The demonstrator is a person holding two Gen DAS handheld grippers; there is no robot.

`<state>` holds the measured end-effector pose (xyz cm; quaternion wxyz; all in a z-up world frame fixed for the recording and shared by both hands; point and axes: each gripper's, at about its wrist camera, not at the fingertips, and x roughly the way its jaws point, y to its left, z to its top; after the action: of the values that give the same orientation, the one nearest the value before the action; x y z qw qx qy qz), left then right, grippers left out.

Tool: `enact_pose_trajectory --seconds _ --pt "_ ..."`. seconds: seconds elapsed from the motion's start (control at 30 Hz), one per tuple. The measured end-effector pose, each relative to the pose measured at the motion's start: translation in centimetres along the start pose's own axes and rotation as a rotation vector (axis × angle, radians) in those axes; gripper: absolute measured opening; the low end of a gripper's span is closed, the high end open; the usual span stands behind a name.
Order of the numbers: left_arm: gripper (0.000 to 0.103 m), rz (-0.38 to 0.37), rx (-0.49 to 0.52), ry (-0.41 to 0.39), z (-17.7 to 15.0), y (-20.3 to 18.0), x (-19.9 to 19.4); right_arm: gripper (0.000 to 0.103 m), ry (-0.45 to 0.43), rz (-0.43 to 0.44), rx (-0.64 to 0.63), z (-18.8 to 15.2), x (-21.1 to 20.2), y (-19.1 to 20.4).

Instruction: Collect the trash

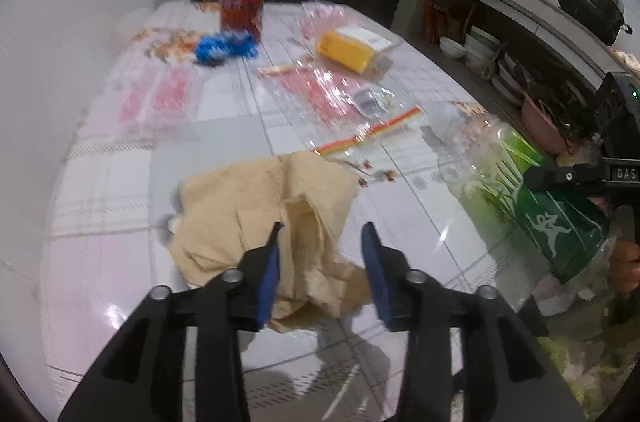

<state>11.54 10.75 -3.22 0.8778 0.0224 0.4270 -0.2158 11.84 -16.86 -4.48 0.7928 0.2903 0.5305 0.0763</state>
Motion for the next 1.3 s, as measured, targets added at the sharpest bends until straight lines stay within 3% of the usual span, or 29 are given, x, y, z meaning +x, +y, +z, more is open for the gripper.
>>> enact_pose_trajectory --seconds 0.23,0.33,0.4,0.6,0.87,1.03,1.3 --pt "0.062 0.096 0.119 -0.063 0.2 -0.7 -0.9 0.055 0.000 0.004 0.005 0.1 0.1 -0.1" --pt "0.064 0.127 0.070 -0.039 0.3 0.2 -0.1 0.055 0.001 0.004 0.006 0.2 0.3 -0.1" --pt "0.069 0.114 0.035 -0.017 0.4 1.0 0.5 0.055 0.000 0.004 0.006 0.2 0.4 -0.1" --pt "0.071 0.095 -0.052 0.065 0.2 2.8 2.3 0.055 0.006 0.005 0.019 0.1 0.7 -0.4" --pt "0.070 0.082 -0.060 0.062 0.1 3.0 2.4 0.055 0.032 0.010 0.038 -0.1 1.3 -1.0" --pt "0.058 0.092 -0.058 0.064 0.0 3.0 2.4 0.055 0.058 0.033 0.053 0.2 1.7 -1.2" --pt "0.024 0.069 -0.084 0.081 0.2 3.5 2.0 0.058 0.117 0.087 0.084 0.4 3.3 -1.3"
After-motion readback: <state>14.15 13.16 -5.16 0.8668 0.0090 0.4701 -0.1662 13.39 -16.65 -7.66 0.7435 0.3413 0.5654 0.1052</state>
